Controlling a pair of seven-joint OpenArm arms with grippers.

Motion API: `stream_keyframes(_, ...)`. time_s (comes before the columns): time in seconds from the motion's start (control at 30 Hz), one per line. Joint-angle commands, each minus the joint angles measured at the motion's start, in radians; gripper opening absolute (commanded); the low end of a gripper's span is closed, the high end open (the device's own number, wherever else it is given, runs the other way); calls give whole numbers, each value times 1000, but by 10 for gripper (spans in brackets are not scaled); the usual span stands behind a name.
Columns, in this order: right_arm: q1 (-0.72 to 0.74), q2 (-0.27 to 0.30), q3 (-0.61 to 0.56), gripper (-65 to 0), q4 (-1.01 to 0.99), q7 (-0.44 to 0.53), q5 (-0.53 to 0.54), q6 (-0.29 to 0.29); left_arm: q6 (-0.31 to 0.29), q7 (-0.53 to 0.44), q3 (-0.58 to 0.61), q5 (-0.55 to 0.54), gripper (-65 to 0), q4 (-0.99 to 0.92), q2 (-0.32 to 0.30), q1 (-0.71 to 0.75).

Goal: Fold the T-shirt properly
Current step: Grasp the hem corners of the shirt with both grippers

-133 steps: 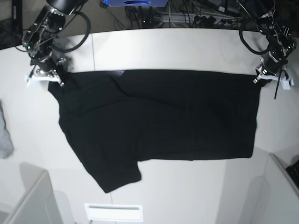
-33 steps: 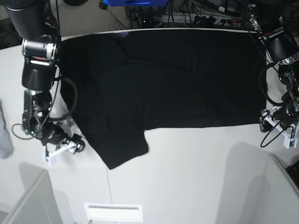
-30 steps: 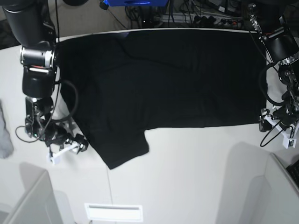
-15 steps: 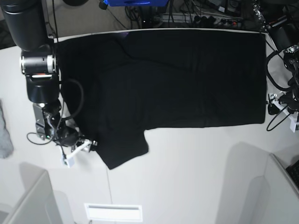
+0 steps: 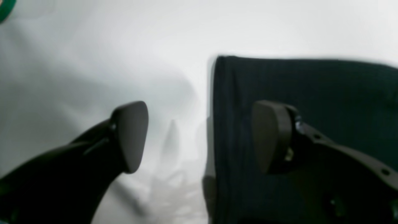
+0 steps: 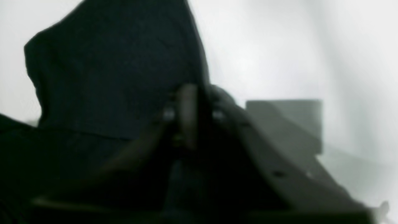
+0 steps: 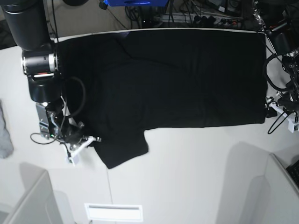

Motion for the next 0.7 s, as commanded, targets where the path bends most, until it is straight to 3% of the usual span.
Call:
stream_keyframes(0.0,26,8,-2,-650,7,-6,0,1,2,-33,-4,-4,-150,-7,-27,-15)
stream_keyframes(0.4,26,8,-3,-650,7,-10,0,1,2,-171,7,-4,-150,-242,-31,-120)
stream_keyframes(0.57,26,8,-2,-650,7,-10,0,1,2,-249,188,-4,-150,-379,-38,-219)
stream_keyframes(0.67,26,11,0,-650,7,-12,0,1,2,-286,237,-4,-150,-469,-37,-271)
